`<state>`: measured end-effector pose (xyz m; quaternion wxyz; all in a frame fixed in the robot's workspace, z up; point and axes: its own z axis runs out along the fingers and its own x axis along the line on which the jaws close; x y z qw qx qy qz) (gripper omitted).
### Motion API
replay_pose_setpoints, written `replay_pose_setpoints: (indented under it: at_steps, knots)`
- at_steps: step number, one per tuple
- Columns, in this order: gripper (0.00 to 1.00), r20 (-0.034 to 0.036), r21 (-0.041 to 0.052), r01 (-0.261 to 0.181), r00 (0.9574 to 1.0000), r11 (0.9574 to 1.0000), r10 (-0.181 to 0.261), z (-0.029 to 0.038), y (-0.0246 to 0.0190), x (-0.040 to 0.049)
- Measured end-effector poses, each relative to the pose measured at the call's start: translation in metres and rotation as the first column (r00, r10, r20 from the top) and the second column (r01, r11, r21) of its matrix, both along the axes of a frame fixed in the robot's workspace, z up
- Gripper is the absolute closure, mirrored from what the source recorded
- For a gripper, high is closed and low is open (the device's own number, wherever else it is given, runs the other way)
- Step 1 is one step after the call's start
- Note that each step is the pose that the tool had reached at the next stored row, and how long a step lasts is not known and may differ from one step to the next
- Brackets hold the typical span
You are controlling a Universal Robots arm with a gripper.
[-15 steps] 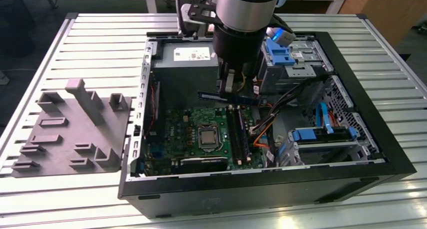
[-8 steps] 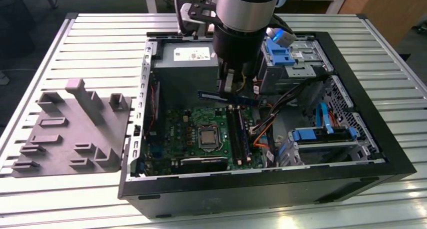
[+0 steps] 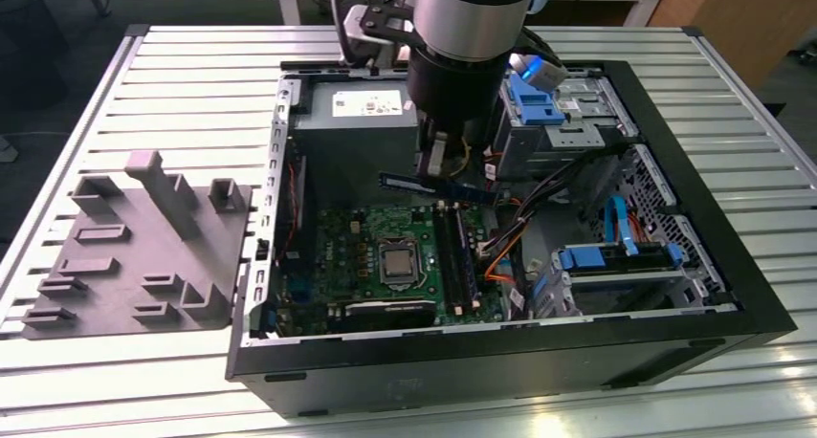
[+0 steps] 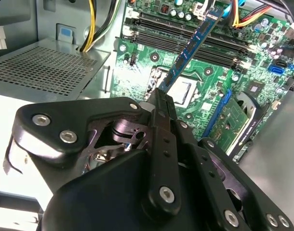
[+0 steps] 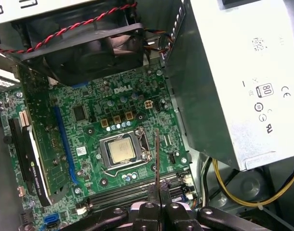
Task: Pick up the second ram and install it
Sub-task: 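Insert the second ram into the second slot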
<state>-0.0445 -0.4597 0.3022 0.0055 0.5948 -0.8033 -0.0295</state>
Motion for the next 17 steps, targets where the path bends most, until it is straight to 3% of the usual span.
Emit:
replay_pose_setpoints:
  at_steps: [17]
  knots:
    - [0.88, 0.0000, 0.0000, 0.069, 0.9976, 0.9976, -0.069, 0.0000, 0.0000, 0.0000]
